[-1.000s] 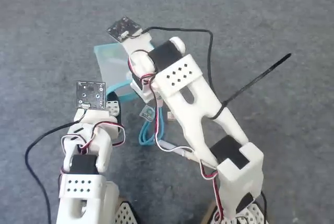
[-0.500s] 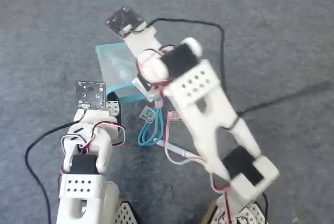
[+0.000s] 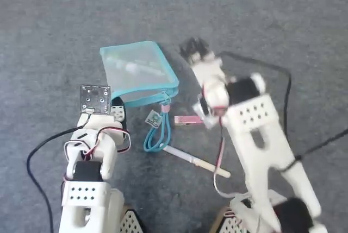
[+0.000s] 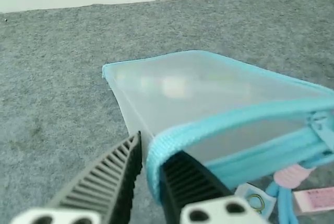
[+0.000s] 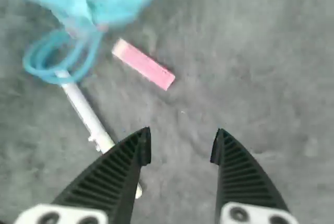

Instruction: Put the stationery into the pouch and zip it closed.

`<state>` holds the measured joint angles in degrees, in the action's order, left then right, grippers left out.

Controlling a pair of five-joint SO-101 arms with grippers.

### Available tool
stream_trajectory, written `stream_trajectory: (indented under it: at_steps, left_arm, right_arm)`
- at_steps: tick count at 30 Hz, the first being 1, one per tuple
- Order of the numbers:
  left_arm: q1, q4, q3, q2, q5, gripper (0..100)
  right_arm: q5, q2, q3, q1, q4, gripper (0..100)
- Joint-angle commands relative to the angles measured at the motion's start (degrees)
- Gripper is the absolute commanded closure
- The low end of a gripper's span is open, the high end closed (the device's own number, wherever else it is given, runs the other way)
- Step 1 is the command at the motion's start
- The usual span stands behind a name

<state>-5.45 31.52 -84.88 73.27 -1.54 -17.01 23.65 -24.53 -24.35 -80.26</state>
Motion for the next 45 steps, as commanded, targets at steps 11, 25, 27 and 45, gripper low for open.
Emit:
stream_trajectory:
  at_steps: [11,25,27,45]
  left_arm:
    - [0.26,-1.58,0.75,-1.05,0.79,99]
    - [0.26,-1.85,0.75,-1.05,0.79,99]
    - [0.26,-1.85,0.75,-0.97,0.79,99]
    - [0.09,-1.76,0.75,-0.97,0.79,99]
  right_arm:
    - [-17.23,2.24,-22.59,-2.86,22.81,79.7]
    - [-38.86,-13.85,-17.32,-4.79,36.97,79.6]
    - [-40.7,-15.34,-17.05,-4.88,39.08,79.6]
    - [-42.02,-19.65,-18.9,-6.64,37.32,93.5]
